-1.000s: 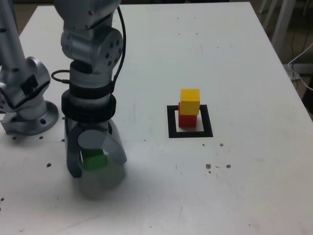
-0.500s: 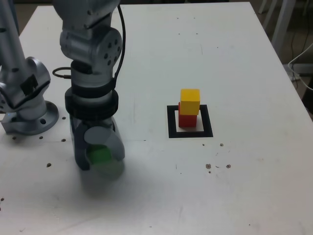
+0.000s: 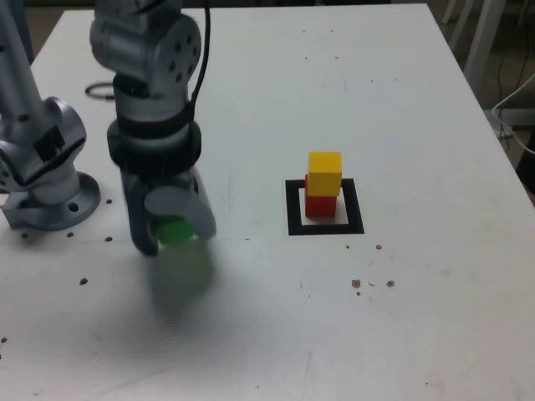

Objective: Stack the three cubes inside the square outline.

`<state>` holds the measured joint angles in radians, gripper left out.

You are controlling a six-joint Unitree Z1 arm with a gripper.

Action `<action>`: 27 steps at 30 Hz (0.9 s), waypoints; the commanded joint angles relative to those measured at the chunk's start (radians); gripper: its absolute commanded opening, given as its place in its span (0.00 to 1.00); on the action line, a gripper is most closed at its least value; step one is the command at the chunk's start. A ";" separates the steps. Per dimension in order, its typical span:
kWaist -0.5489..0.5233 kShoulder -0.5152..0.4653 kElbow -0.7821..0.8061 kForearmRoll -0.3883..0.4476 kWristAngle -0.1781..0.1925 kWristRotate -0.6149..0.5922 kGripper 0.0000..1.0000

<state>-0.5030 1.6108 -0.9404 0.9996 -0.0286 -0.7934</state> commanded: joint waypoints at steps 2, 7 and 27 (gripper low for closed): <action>0.018 -0.008 -0.070 0.069 0.021 0.050 0.18; 0.082 0.006 -0.175 0.153 0.041 0.167 0.18; 0.218 0.133 -0.581 0.356 0.152 0.415 0.18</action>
<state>-0.2867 1.7307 -1.5026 1.3426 0.1206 -0.3859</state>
